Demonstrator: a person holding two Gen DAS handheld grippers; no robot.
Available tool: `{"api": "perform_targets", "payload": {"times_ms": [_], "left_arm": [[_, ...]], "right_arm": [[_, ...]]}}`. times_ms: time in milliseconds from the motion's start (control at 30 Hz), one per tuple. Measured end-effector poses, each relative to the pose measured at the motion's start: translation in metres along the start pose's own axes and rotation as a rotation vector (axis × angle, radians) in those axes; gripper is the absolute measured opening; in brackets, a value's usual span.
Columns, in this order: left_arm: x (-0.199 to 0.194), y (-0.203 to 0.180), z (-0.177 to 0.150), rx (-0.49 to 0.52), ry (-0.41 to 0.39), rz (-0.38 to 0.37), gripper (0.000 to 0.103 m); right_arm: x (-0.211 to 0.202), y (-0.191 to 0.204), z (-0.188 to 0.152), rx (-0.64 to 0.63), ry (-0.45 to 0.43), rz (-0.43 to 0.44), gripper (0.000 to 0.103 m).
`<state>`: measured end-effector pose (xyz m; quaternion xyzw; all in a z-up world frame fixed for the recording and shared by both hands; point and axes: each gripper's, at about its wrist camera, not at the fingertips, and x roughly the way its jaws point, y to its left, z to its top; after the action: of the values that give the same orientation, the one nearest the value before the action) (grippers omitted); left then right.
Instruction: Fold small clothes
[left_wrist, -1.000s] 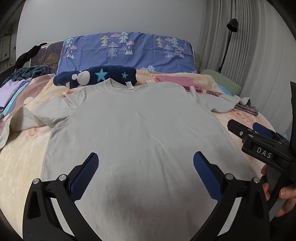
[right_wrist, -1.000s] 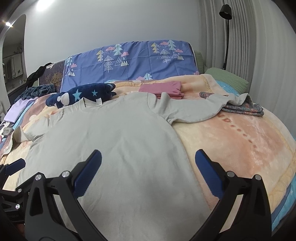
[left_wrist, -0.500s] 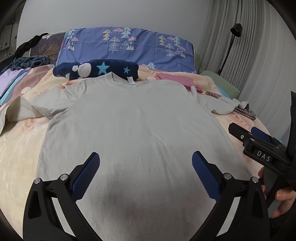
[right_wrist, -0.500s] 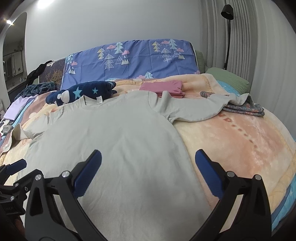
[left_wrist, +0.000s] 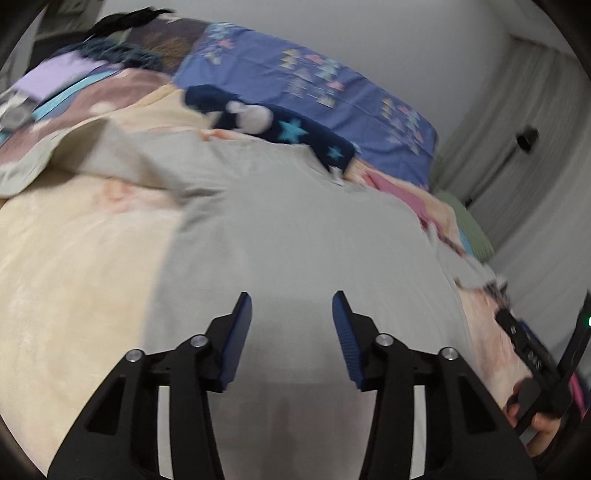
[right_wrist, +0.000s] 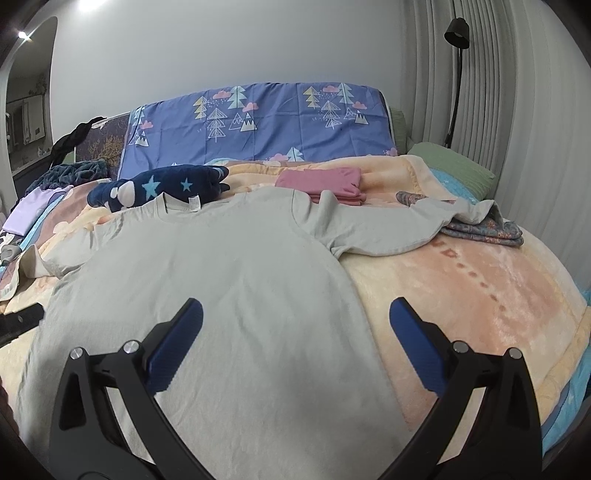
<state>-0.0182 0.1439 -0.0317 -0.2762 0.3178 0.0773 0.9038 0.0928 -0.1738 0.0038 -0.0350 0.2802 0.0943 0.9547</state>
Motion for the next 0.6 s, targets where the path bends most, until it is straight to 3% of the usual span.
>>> {"api": "perform_targets", "payload": {"times_ms": [100,333,500,600], "left_arm": [[-0.009,0.048,0.01,-0.105,-0.027,0.078,0.038],[-0.031,0.179,0.029,-0.496,-0.125,0.138,0.038],[-0.032,0.264,0.052,-0.705,-0.169,0.199,0.041],[-0.031,0.303,0.065,-0.813,-0.214,0.153,0.041]], "right_arm": [[0.003,0.001,0.001,-0.014,0.01,-0.007,0.101],[0.014,0.0,0.0,-0.026,0.043,-0.049,0.101],[0.021,0.003,-0.002,-0.036,0.063,-0.068,0.101],[0.025,0.011,-0.002,-0.067,0.073,-0.082,0.101]]}}
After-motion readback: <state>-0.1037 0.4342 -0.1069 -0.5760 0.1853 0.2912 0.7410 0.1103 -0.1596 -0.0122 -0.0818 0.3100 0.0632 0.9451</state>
